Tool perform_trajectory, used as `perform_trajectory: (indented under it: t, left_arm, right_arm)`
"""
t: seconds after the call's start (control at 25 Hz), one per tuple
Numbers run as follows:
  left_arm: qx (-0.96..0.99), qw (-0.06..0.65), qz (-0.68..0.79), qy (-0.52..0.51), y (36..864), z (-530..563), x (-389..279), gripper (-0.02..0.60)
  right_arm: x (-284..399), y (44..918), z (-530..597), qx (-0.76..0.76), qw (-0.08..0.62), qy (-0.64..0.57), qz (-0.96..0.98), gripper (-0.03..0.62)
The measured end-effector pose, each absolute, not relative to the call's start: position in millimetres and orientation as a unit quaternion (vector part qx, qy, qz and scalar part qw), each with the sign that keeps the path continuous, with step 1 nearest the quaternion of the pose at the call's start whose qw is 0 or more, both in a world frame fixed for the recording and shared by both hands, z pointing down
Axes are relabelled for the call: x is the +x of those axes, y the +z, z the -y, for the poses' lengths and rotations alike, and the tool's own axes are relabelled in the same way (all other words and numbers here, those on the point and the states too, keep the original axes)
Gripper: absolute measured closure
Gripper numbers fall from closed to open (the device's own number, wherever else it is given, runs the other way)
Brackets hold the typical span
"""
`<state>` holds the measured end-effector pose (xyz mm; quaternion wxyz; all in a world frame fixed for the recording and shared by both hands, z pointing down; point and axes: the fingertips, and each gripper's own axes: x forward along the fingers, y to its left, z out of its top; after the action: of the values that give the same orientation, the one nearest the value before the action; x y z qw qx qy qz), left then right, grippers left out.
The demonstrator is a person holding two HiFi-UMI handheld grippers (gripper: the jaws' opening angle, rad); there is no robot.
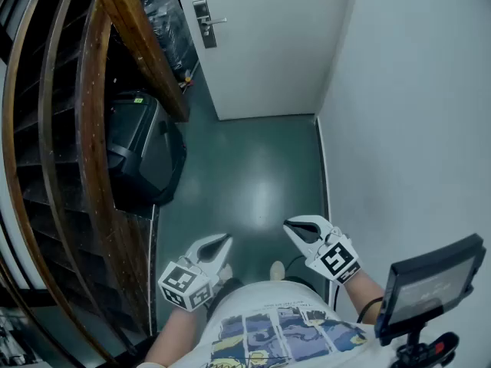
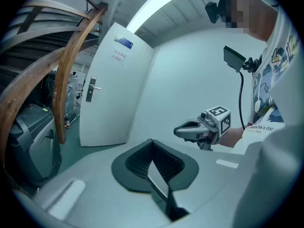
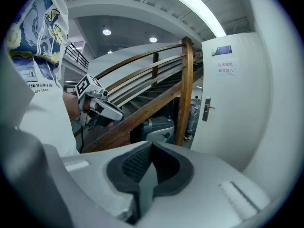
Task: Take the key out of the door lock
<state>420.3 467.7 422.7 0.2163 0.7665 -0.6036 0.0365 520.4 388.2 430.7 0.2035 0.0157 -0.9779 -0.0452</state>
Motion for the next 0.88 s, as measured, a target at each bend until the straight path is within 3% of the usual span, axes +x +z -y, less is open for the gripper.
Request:
perform_trajectory:
  t: [0.24, 0.88]
  left_arm:
    - [0.799, 0.171, 0.574, 0.054, 394.0, -460.8, 404.1, 0.577]
    - [0.797, 0.187, 0.573, 0.043, 410.9, -530.8, 284.9, 0.577]
  right_arm:
    - [493.8, 416.7, -394.2, 0.042, 0.192, -0.039, 0.98, 0.592]
    - [376.6, 418.2, -442.8, 0.076, 0.187, -0.018, 0.979, 0.577]
